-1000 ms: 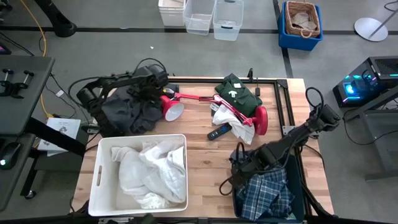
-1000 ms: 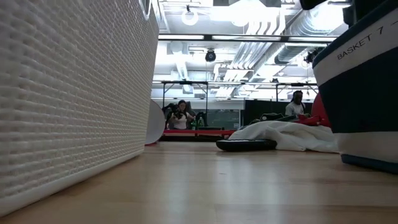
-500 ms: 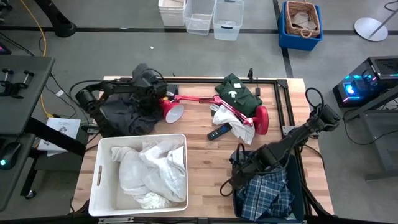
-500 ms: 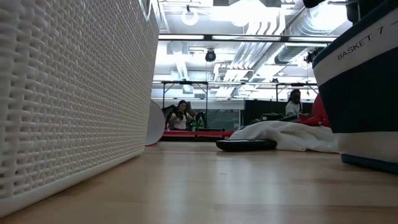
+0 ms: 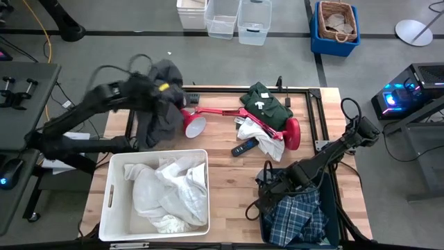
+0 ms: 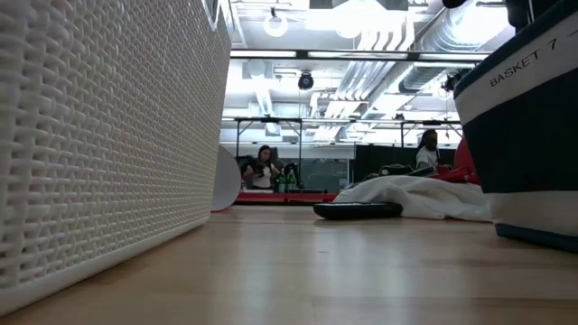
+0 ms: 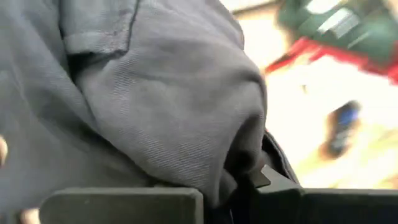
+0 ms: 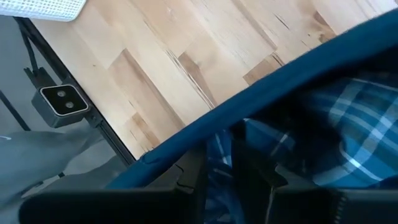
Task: Sort clothes
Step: Put the black shorts into the blue bin
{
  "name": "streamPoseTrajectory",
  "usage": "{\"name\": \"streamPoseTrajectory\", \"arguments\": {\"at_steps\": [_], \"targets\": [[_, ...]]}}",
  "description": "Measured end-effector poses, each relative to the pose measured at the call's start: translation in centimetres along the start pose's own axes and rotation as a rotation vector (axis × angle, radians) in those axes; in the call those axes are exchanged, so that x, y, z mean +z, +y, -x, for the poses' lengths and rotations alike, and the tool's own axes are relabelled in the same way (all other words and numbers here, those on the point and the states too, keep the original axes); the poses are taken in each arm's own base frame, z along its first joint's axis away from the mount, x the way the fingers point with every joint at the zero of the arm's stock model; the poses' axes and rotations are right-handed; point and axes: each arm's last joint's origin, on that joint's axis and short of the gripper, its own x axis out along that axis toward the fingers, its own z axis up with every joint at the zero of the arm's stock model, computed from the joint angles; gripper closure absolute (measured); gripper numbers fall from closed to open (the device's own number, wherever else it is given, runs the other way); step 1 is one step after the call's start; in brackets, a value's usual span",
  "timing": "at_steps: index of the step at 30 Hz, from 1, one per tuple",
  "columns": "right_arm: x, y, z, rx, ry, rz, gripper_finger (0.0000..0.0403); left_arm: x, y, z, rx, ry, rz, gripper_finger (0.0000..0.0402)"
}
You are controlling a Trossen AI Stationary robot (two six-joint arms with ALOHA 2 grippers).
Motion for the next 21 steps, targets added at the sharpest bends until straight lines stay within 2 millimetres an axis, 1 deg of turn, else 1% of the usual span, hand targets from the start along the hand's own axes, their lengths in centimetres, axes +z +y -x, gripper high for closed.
{"name": "streamPoseTrajectory", "arguments": {"at_steps": [3,6,8,10,12,15,18,21], "targets": [[0.0,0.1,0.0,0.007,-0.002,0.022,0.0336,0.9,-0.4,4.1,-0.095,-0.179,0.004,0.0384],[0.2,0.0,0.7,0.023,-0.016,0.046,0.0336,2.4,-1.3,7.6,-0.221,-0.377,-0.018,0.0384],[0.5,-0.1,2.0,0.037,-0.05,0.056,0.0336,3.6,-2.1,9.4,-0.301,-0.488,-0.041,0.0385],[1.1,0.0,3.8,0.051,-0.127,0.062,0.0336,4.5,-3.1,10.4,-0.364,-0.557,-0.07,0.0385],[1.7,0.0,6.1,0.063,-0.229,0.063,0.0336,5.3,-4.4,10.8,-0.411,-0.583,-0.102,0.0385],[2.5,-0.2,9.4,0.102,-0.357,0.055,0.0336,5.9,-6.9,10.1,-0.473,-0.569,-0.169,0.0385],[3.1,-0.4,11.7,0.157,-0.391,0.03,0.0336,5.9,-10.0,8.7,-0.577,-0.529,-0.228,0.0385],[3.6,-0.8,13.9,0.159,-0.465,0.045,0.0336,5.6,-13.1,8.2,-0.738,-0.528,-0.271,0.0385]]}}
